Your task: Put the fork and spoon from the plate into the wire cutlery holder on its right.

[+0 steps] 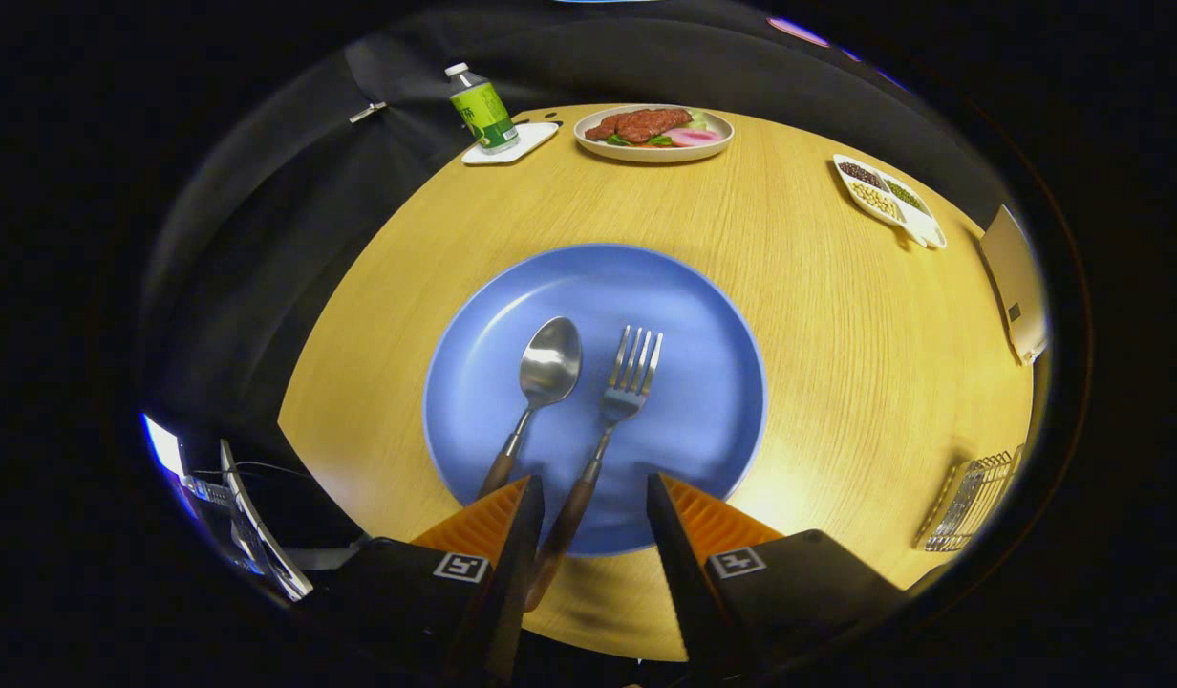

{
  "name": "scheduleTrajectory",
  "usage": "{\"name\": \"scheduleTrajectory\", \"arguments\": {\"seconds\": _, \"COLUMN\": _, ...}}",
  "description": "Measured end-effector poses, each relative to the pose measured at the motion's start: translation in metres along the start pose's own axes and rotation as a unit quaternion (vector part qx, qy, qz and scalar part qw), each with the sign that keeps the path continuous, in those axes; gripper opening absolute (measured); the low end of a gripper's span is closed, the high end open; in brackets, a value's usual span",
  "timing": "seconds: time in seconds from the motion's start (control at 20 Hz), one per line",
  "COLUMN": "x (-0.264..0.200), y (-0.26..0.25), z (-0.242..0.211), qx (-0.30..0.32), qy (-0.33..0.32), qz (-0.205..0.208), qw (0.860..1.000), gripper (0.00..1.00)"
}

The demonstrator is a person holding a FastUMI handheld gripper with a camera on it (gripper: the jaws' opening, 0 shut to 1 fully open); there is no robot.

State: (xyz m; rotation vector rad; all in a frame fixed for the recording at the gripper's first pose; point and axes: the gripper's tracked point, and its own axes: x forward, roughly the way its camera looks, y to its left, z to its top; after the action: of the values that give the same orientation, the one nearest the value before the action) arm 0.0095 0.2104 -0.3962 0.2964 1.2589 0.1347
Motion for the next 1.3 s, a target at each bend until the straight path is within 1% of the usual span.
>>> {"name": "scheduleTrajectory", "arguments": {"seconds": 0.05, "x": 0.002, "y": 0.001, "z": -0.003, "qx": 0.006, "qy": 0.008, "qz": -0.003, "qw": 1.0, "gripper": 0.63}}
{"name": "scheduleTrajectory", "arguments": {"seconds": 0.15, "x": 0.007, "y": 0.001, "z": -0.009, "qx": 0.014, "qy": 0.028, "qz": -0.004, "qw": 1.0, "gripper": 0.36}}
{"name": "scheduleTrajectory", "arguments": {"seconds": 0.2, "x": 0.006, "y": -0.004, "z": -0.006, "qx": 0.018, "qy": 0.022, "qz": -0.009, "qw": 1.0, "gripper": 0.24}}
{"name": "scheduleTrajectory", "arguments": {"seconds": 0.25, "x": 0.008, "y": -0.002, "z": -0.004, "qx": 0.018, "qy": 0.021, "qz": -0.001, "qw": 1.0, "gripper": 0.21}}
{"name": "scheduleTrajectory", "arguments": {"seconds": 0.3, "x": 0.008, "y": -0.003, "z": -0.001, "qx": 0.021, "qy": 0.021, "qz": 0.003, "qw": 1.0, "gripper": 0.12}}
{"name": "scheduleTrajectory", "arguments": {"seconds": 0.4, "x": 0.004, "y": -0.003, "z": 0.003, "qx": 0.023, "qy": 0.005, "qz": 0.009, "qw": 1.0, "gripper": 0.08}}
{"name": "scheduleTrajectory", "arguments": {"seconds": 0.55, "x": -0.011, "y": -0.006, "z": 0.015, "qx": 0.021, "qy": -0.027, "qz": 0.023, "qw": 0.999, "gripper": 0.08}}
{"name": "scheduleTrajectory", "arguments": {"seconds": 0.7, "x": -0.039, "y": -0.014, "z": 0.033, "qx": 0.019, "qy": -0.065, "qz": 0.035, "qw": 0.997, "gripper": 0.08}}
{"name": "scheduleTrajectory", "arguments": {"seconds": 0.85, "x": -0.078, "y": -0.028, "z": 0.054, "qx": 0.018, "qy": -0.114, "qz": 0.045, "qw": 0.992, "gripper": 0.08}}
{"name": "scheduleTrajectory", "arguments": {"seconds": 1.0, "x": -0.123, "y": -0.052, "z": 0.067, "qx": 0.015, "qy": -0.159, "qz": 0.044, "qw": 0.986, "gripper": 0.08}}
{"name": "scheduleTrajectory", "arguments": {"seconds": 1.1, "x": -0.152, "y": -0.072, "z": 0.066, "qx": 0.016, "qy": -0.179, "qz": 0.038, "qw": 0.983, "gripper": 0.08}}
{"name": "scheduleTrajectory", "arguments": {"seconds": 1.3, "x": -0.202, "y": -0.115, "z": 0.05, "qx": 0.012, "qy": -0.191, "qz": 0.034, "qw": 0.981, "gripper": 0.08}}
